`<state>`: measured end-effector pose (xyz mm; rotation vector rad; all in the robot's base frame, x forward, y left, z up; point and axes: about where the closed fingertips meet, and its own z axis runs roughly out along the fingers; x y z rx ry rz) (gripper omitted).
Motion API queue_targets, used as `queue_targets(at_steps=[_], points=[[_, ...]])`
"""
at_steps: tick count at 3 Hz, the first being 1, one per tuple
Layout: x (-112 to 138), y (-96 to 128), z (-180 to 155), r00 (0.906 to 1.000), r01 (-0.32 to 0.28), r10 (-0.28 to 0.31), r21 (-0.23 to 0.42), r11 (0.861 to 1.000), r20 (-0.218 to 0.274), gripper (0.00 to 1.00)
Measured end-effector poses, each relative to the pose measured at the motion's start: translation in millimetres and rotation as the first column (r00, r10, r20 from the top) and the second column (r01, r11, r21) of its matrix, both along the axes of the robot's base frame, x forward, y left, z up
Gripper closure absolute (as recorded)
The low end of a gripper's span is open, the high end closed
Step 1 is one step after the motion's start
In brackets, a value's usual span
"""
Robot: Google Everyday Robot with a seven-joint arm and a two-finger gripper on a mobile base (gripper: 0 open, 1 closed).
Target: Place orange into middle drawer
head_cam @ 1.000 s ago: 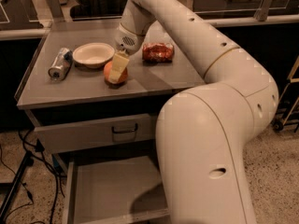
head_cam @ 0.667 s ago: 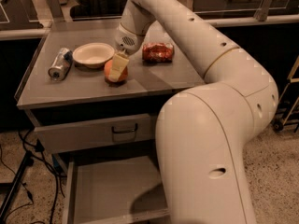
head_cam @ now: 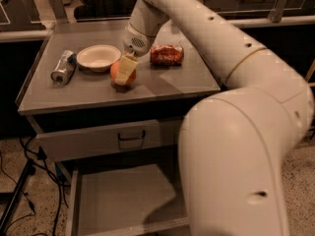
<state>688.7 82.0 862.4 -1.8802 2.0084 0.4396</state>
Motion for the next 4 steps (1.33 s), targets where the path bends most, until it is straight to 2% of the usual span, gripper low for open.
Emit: queue_targets(at_steps=[1,2,3,4], points=[[-20.5,-18.2,34.7,0.9895,0.028,-0.034,0.045,0.999,0.141,1.00],[-55.1,-35.1,50.1,0.9746,0.036,-0.052,0.079,0.996,0.218,1.00],[-93.0,-56.2,38.1,0.9738,0.035,-0.056,0.100,0.994,0.221,1.00],[-88.4,-59.5,34.3,0.9728,0.040,-0.063,0.108,0.993,0.223,1.00]])
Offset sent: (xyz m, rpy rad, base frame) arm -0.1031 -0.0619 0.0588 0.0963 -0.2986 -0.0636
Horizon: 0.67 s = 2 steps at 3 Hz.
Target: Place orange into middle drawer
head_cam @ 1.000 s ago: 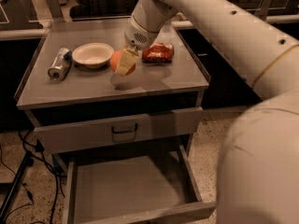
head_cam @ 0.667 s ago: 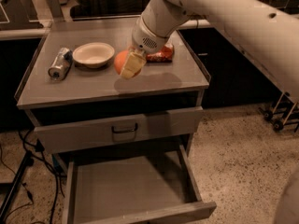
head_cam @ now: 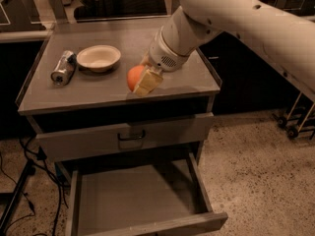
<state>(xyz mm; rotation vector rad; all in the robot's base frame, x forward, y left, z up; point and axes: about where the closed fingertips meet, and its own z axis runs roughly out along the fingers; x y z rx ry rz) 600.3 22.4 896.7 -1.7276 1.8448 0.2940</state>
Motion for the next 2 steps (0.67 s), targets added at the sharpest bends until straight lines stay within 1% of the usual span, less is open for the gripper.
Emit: queue_targets(at_steps=[1,2], points=[[-20.2,-3.7,-19.1,0.9996,-0.004,0.003,-0.013,1.000,-0.030,1.00],[-56.3,-8.3,-54.8,0.9969,-0.008,0.005,-0.034,0.999,-0.078,1.00]])
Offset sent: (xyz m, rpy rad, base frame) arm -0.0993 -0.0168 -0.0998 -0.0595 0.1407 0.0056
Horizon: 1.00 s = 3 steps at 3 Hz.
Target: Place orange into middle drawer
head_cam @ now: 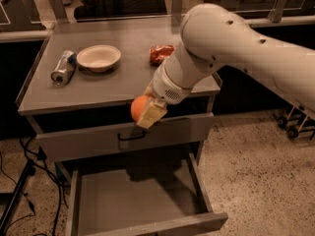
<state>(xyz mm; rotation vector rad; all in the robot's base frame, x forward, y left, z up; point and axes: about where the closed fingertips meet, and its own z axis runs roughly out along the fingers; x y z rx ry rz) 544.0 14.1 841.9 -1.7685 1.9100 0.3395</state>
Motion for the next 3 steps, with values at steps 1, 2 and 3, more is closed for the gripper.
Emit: queue_targets(at_steps=[1,2,3], points=[[-27.4,0.7,-34.5,0.9985,-0.003,0.003,0.005,1.000,-0.055,1.00],[-30.8,0.2,-39.3,0.9980,-0.004,0.004,0.000,1.000,-0.063,1.00],[-35.0,2.1,-45.4,0.9968,0.007,-0.007,0.001,1.000,-0.079,1.00]])
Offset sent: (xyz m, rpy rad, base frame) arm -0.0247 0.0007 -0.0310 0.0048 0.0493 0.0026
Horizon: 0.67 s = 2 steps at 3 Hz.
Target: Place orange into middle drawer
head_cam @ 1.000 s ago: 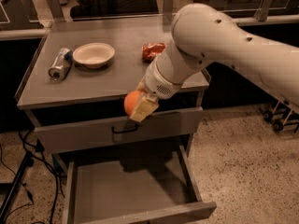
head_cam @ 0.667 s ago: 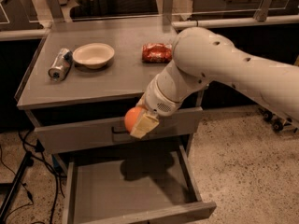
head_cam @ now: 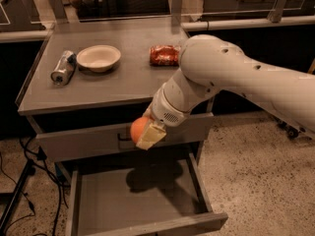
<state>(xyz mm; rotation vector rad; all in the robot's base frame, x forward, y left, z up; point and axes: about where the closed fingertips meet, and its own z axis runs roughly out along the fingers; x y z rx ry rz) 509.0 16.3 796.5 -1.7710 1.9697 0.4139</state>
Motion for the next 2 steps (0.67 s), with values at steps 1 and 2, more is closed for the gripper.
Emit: queue_targets(at_steps=[1,2], points=[[-24.1,10.5,-36.6,0.9971,0.011,-0.010,0.011,1.000,-0.075,1.00],[-41.8,17.2,-82.1,0.9898,0.013,-0.012,0.003,1.000,-0.142,1.00]])
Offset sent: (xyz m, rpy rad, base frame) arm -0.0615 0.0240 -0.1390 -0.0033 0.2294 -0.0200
